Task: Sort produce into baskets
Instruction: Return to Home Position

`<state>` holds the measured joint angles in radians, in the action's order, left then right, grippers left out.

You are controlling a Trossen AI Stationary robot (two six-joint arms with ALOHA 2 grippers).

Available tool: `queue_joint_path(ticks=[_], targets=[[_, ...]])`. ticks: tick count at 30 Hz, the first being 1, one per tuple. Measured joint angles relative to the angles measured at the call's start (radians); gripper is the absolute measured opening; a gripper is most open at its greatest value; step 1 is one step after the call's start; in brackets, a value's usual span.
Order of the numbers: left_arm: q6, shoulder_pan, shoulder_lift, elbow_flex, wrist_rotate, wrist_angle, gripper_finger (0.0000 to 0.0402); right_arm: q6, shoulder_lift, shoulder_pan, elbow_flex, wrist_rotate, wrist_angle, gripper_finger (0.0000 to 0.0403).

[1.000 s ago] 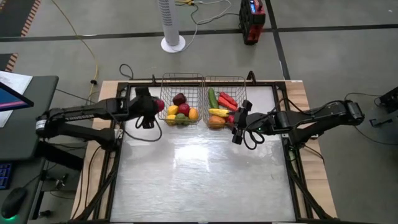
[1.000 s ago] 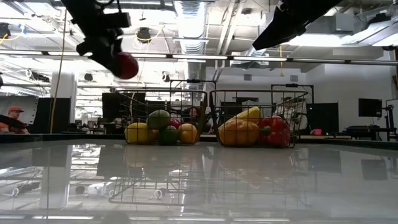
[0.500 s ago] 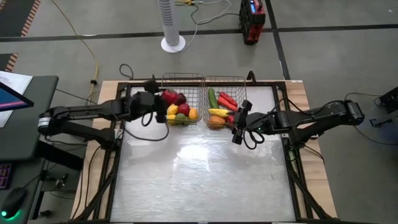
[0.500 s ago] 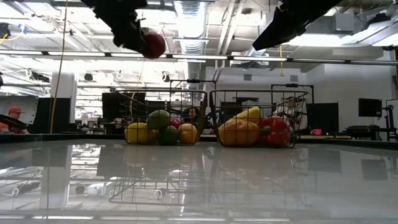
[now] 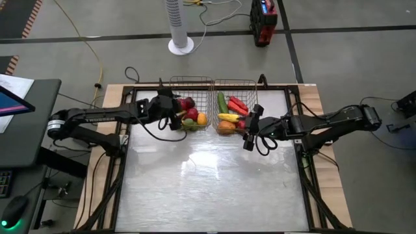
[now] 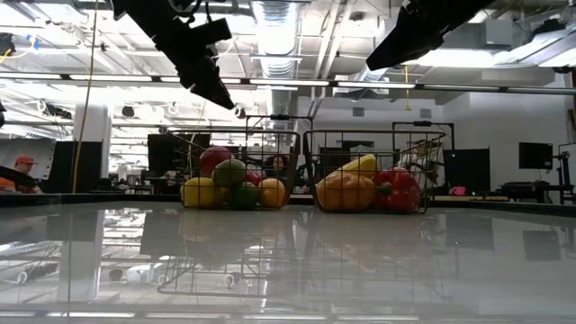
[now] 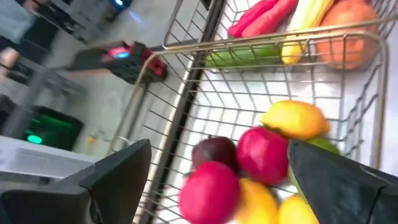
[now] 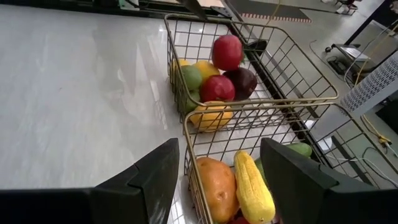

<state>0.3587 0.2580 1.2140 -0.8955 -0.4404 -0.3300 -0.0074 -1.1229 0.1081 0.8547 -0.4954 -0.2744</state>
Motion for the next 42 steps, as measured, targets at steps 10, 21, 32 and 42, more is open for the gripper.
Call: queue_joint_path(ticks=[10,21,32,42], targets=[[-0.121,-0.041,-0.114,0.02,0.181,-0.08,0.0347,0.038,0.118,-0.006,-0.062,-0.028,-0.028,0.0253],[-0.255,-0.152,-0.462,0.325,0.172,0.141,0.0298,0.005,0.459,-0.006,-0.28,-0.029,0.2,0.0253],[-0.272,-0.222,-0.644,0.6,0.164,0.502,0.0293,-0.044,0.605,-0.055,-0.563,-0.029,0.628,0.0253],[-0.321,-0.258,-0.751,0.797,0.168,0.632,0.0293,0.235,0.639,-0.046,-0.758,0.003,0.623,0.0253]])
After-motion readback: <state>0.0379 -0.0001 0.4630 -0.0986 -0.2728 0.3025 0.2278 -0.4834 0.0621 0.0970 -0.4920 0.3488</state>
